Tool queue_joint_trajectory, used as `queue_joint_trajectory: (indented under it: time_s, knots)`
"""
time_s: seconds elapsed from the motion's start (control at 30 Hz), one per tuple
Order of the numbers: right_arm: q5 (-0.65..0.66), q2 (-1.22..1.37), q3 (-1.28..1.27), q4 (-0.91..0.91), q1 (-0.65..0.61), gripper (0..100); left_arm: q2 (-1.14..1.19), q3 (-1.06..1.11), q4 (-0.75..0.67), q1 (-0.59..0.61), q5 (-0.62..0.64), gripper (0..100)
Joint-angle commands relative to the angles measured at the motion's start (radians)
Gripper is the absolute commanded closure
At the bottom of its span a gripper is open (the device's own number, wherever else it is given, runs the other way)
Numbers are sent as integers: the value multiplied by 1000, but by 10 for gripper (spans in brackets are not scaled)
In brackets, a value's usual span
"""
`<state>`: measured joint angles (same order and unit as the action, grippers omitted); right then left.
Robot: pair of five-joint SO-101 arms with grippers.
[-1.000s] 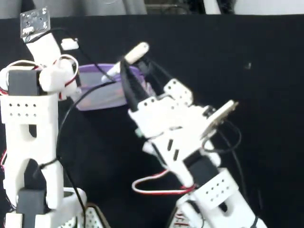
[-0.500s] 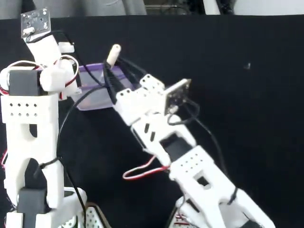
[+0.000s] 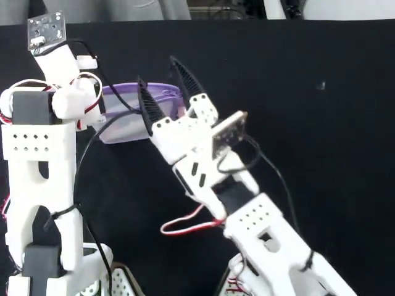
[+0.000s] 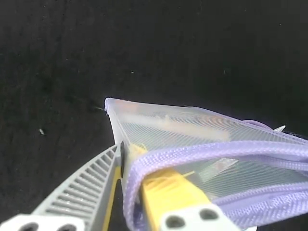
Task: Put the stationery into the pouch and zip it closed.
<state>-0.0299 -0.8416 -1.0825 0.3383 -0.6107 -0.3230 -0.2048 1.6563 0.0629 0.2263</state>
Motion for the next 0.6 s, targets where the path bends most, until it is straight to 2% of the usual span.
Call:
queue_joint_trajectory:
  time_s: [0.0, 0.2, 0.37, 0.57]
  knots:
    - [26, -130, 5, -44, -15, 773, -17, 2, -20, -5, 12, 971]
    - [32, -280, 7, -146, -14, 773, -15, 2, -20, 56, 9, 971]
    - [183, -331, 45, -247, -14, 773, -15, -4, -40, 183, 8, 971]
    - [293, -383, 200, -617, -9, 773, -15, 1, -89, 341, 9, 971]
